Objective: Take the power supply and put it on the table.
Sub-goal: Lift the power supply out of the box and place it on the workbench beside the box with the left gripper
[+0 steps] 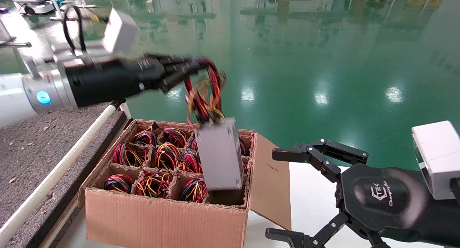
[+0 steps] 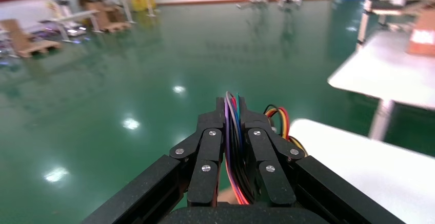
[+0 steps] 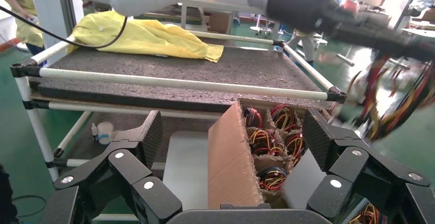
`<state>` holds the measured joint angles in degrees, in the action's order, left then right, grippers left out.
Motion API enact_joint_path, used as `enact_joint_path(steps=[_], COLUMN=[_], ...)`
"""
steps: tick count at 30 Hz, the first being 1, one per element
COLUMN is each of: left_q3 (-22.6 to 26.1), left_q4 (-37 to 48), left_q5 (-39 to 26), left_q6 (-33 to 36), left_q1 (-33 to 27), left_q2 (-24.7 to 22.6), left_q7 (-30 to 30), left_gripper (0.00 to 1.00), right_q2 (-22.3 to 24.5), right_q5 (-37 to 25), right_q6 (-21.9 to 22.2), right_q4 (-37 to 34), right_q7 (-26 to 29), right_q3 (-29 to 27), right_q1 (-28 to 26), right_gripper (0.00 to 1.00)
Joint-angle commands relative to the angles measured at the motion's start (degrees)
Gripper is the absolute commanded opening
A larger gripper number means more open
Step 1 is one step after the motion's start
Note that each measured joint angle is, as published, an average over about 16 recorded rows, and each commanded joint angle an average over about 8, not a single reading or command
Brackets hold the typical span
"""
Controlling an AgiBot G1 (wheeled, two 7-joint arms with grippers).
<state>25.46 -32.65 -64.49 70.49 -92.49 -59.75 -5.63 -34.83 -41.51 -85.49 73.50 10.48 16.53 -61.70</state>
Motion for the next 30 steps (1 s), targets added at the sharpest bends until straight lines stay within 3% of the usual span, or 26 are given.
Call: enact_joint_path(steps=[1, 17, 30], left_q3=[-0.3, -1.5, -0.8], left_q4=[1.2, 22.8, 30.7], left_q5=[0.0, -2.6, -4.8], left_q6=[-1.1, -16.1, -34.8], left_q1=[-1.7, -14.5, -17.0], left_q2=[-0.1, -1.8, -0.9], left_q7=[-0.7, 7.0, 14.7], left_gripper=[0.00, 0.00, 0.00], right_q2=[0.0, 0.0, 0.0], right_q5=[0.0, 0.0, 0.1], right_q6=[0.0, 0.0, 0.0], right_q4=[0.0, 0.0, 0.0], right_q7=[0.0, 0.0, -0.1], right_q3=[0.0, 0.1, 0.1], right_q1=[0.0, 0.0, 0.0], right_gripper=[1.00, 1.00, 1.00])
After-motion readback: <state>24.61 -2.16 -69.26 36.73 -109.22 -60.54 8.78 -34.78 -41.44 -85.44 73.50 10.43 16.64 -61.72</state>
